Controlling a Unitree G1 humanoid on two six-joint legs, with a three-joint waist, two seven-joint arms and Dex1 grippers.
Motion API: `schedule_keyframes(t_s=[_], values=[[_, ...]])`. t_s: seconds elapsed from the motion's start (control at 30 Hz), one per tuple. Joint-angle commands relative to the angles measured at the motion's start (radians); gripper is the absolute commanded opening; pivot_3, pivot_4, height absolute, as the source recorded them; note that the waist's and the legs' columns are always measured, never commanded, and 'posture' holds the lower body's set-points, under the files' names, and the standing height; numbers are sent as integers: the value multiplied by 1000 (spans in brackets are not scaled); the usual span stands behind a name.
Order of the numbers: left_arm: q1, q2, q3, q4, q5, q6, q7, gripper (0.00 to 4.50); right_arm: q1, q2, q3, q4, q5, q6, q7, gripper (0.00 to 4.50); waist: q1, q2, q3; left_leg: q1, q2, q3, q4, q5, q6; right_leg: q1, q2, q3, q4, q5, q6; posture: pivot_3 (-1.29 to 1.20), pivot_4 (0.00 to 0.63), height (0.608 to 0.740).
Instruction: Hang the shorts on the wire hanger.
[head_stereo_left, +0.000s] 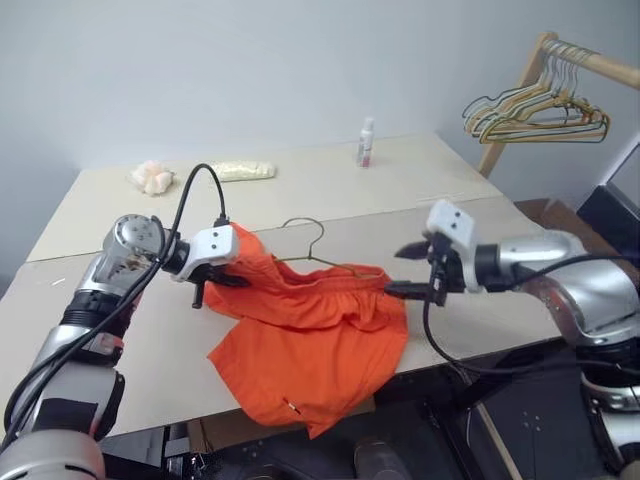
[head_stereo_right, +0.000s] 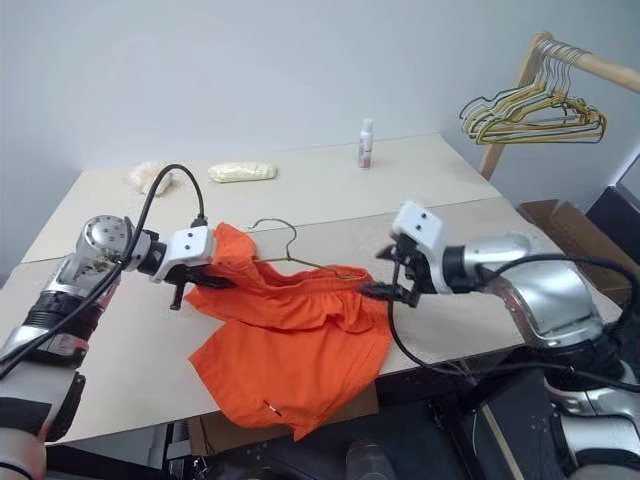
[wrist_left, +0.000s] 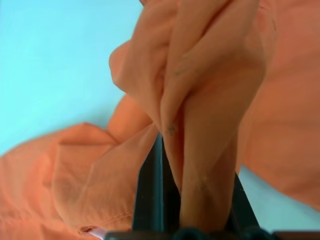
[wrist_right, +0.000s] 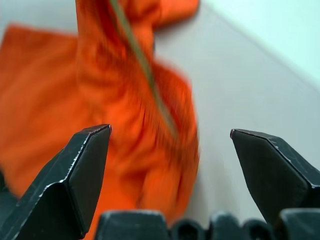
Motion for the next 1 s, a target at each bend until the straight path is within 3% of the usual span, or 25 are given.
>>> schedule_keyframes(t_s=[0.03, 0.13, 0.33, 0.57, 0.77, 1.0], values=[[-41, -3, 28, 9, -12, -22, -5, 0, -106, 78, 29, -22, 19, 45, -34, 4434, -7, 0, 0, 0, 0, 0, 0, 0, 0, 0, 0, 0, 0, 0, 0, -253, 0, 740], [-47, -6, 31, 20, -12, -28, -6, 0, -163, 165, 114, 37, -34, 25, -62, 4434, -16, 0, 0, -1, 0, 0, 0, 0, 0, 0, 0, 0, 1, 0, 0, -251, 0, 740], [-50, -6, 40, 20, -15, -27, -6, 0, -207, 246, 252, 159, -153, -66, -56, 2484, -19, 0, 0, -2, -2, -1, 2, 0, 0, -4, -1, 0, 12, 0, 0, -240, 0, 740], [-36, 2, 52, 7, -19, -25, -8, 0, -228, 262, 253, 211, -184, -107, -11, 27, -23, 0, 0, -4, -3, -1, 3, 0, 0, -7, -1, -1, 14, 0, 0, -227, 0, 740], [-36, -11, 89, 10, -68, -44, -28, 0, -195, 225, 241, 198, -200, -192, 65, 10, -23, 0, 0, -4, -3, -1, 3, 0, 0, -7, -1, -1, 14, 0, 0, -225, 0, 740], [-65, 28, 160, -40, -187, 109, -130, 1981, -162, 184, 231, 206, -225, -254, 104, 0, -22, 0, 0, -4, -3, -1, 3, 0, 0, -7, -2, -2, 13, 0, 0, -219, 0, 740]])
